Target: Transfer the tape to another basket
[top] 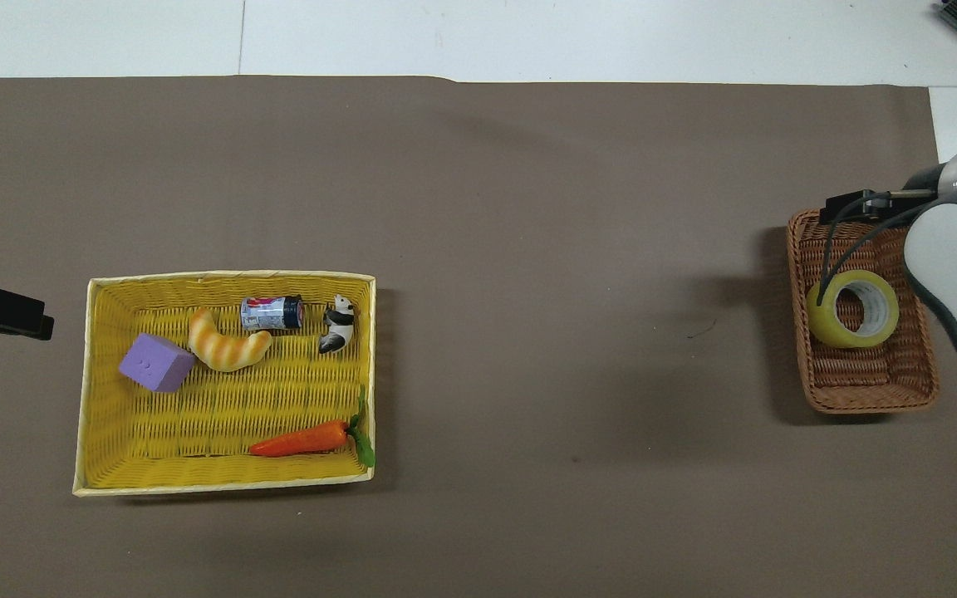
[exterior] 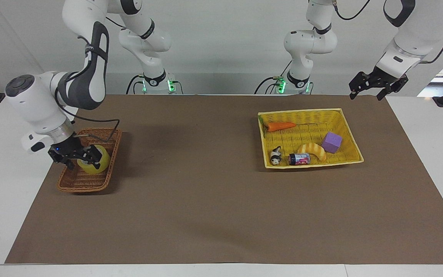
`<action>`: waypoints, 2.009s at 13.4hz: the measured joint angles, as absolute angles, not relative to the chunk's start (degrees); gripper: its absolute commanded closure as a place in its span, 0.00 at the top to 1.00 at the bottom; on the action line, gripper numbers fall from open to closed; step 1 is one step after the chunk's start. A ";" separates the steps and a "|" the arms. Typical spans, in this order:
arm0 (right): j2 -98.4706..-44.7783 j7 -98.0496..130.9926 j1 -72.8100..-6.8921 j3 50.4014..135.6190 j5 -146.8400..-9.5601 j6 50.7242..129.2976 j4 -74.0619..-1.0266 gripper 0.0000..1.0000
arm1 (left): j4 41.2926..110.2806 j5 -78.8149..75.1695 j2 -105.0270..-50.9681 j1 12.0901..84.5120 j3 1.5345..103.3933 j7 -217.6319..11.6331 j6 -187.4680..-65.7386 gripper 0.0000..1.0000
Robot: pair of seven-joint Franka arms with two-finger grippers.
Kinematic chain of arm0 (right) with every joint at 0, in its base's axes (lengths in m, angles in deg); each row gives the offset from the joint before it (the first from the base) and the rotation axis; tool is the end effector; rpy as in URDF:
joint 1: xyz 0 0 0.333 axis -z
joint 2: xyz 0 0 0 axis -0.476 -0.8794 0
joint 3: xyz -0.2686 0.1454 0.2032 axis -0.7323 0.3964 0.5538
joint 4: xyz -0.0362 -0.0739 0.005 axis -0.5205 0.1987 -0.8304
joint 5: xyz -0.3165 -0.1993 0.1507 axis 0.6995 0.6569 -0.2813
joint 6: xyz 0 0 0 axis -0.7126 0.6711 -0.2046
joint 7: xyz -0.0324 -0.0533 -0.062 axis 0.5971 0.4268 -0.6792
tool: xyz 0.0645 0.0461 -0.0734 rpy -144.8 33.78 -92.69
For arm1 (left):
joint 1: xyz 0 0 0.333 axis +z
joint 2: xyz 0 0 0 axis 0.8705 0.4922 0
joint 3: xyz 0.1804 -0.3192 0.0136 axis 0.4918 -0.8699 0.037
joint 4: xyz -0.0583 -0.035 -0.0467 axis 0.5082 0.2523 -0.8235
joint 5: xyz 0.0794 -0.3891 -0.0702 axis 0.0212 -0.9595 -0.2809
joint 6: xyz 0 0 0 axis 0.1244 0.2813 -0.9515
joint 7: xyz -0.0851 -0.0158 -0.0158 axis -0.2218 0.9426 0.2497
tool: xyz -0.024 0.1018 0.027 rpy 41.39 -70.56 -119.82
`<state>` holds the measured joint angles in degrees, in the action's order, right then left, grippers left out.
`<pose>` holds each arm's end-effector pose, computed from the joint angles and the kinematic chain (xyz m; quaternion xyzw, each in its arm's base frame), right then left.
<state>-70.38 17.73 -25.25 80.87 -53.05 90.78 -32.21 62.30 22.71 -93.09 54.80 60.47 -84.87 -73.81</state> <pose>0.6588 -0.0836 0.4986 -0.9977 0.0295 -0.0554 0.0257 0.5226 -0.0057 0.6695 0.9985 -0.0304 -0.0436 0.0107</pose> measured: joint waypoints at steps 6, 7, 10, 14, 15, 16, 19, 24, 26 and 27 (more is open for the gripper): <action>-61.50 33.70 -33.65 80.95 -49.05 78.71 -32.15 1.00 | 62.20 22.71 -93.27 54.86 60.72 -85.59 -73.82 1.00; -59.53 34.10 -34.06 80.94 -48.46 77.05 -32.03 1.00 | 62.20 22.71 -93.27 54.87 60.80 -85.66 -73.82 1.00; -55.26 34.10 -33.77 80.60 -48.34 69.08 -29.02 1.00 | 62.19 22.71 -93.27 54.94 61.44 -85.82 -73.82 1.00; -53.76 34.10 -33.50 80.53 -48.33 59.06 -22.72 1.00 | 62.19 22.71 -93.27 54.92 61.42 -85.82 -73.82 1.00; -53.21 34.10 -33.47 80.53 -48.33 58.05 -22.93 1.00 | 62.19 22.71 -93.27 54.93 61.45 -85.82 -73.82 1.00; -52.64 34.10 -33.40 80.52 -48.33 57.83 -23.63 1.00 | 62.19 22.71 -93.27 54.93 61.46 -85.82 -73.82 1.00; -51.83 31.99 -33.31 80.52 -48.33 58.25 -25.47 1.00 | 62.19 22.71 -93.27 54.93 61.46 -85.83 -73.82 1.00; -51.81 28.78 -33.34 80.71 -46.76 59.81 -25.90 1.00 | 62.16 24.99 -93.29 60.18 63.20 -86.32 -73.82 1.00; -51.81 28.78 -33.35 80.77 -46.71 59.90 -25.90 1.00 | 62.16 24.99 -93.34 62.48 63.52 -85.93 -73.82 1.00; -51.81 28.78 -33.35 80.77 -46.70 59.94 -25.91 1.00 | 62.16 24.99 -93.35 62.41 63.29 -85.93 -73.82 1.00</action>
<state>-51.81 28.78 -33.35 80.77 -46.70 59.94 -25.91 62.16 24.99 -93.35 62.41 63.29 -85.93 -73.82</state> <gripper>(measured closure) 0.000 0.000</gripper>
